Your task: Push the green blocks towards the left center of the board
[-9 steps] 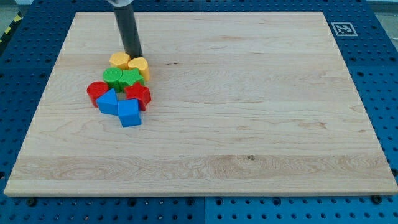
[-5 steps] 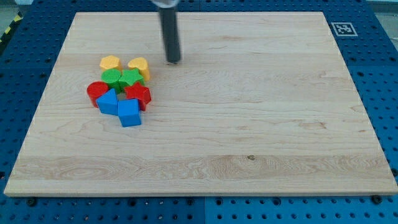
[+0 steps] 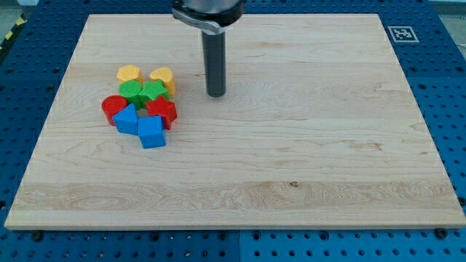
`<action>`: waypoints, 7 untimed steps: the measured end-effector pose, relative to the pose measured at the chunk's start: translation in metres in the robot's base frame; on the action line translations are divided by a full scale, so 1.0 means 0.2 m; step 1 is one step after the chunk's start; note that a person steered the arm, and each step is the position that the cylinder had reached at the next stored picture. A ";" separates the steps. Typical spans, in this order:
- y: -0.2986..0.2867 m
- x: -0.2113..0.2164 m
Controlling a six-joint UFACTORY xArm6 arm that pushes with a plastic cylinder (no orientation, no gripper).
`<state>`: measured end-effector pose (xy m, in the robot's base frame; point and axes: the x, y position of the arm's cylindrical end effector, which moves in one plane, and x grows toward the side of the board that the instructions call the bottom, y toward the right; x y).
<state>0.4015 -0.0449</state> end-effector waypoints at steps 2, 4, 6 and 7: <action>-0.32 0.00; -0.46 0.00; -0.28 0.00; 0.06 0.11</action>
